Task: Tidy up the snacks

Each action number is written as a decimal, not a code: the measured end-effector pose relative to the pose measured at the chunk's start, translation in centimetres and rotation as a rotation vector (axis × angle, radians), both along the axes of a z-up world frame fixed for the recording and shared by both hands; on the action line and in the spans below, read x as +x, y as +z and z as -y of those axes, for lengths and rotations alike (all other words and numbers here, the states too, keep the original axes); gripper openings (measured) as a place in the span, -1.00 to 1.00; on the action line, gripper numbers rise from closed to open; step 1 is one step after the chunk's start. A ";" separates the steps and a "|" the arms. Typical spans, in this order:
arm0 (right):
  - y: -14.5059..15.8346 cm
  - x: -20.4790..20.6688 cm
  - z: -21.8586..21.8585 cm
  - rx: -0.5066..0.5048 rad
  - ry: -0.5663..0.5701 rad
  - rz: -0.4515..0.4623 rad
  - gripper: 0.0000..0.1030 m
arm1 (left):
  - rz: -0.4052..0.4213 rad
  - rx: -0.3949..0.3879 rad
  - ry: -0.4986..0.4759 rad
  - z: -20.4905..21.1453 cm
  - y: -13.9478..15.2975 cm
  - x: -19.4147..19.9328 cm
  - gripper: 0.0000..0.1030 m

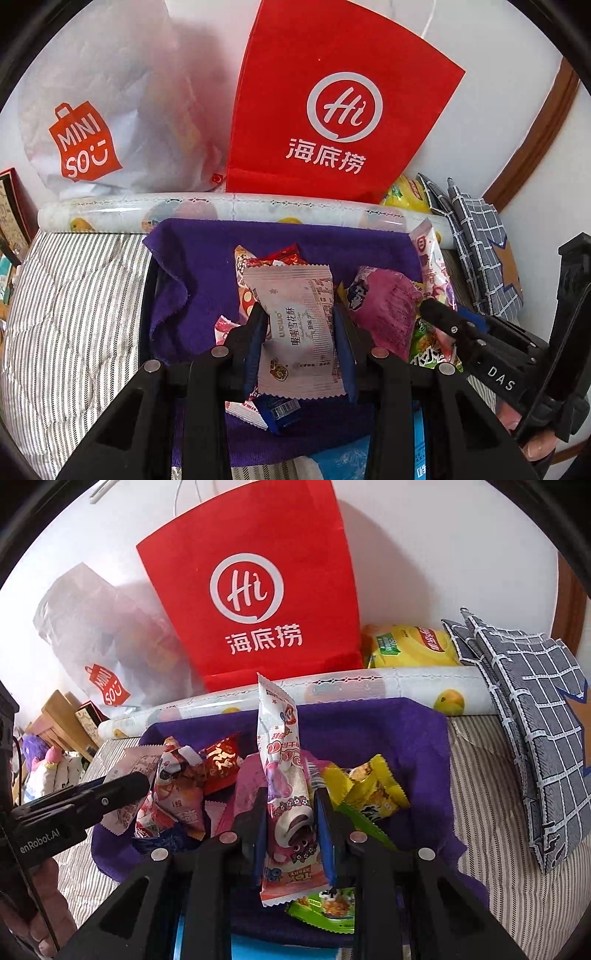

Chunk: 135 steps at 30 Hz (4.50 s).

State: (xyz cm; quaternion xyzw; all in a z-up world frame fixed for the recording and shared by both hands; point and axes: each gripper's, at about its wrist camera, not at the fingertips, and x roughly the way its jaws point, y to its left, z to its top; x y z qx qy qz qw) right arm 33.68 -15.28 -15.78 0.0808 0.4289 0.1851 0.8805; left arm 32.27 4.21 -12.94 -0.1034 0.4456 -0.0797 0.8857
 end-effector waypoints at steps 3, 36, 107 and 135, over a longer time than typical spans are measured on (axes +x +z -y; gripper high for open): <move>0.7 0.0 0.1 -0.003 0.002 0.013 -0.55 | 0.004 0.003 0.000 0.1 0.6 0.1 -0.31; -0.4 0.2 0.5 -0.038 0.033 -0.022 -0.55 | -0.047 0.011 -0.044 1.3 -1.9 1.2 -0.30; 8.5 -13.6 3.0 -0.033 -0.111 0.168 -0.11 | 0.073 0.090 -0.028 2.9 6.5 -11.6 0.50; 13.7 -32.4 5.3 -0.128 -0.209 0.269 0.56 | 0.242 0.153 -0.011 6.4 12.0 -29.6 0.94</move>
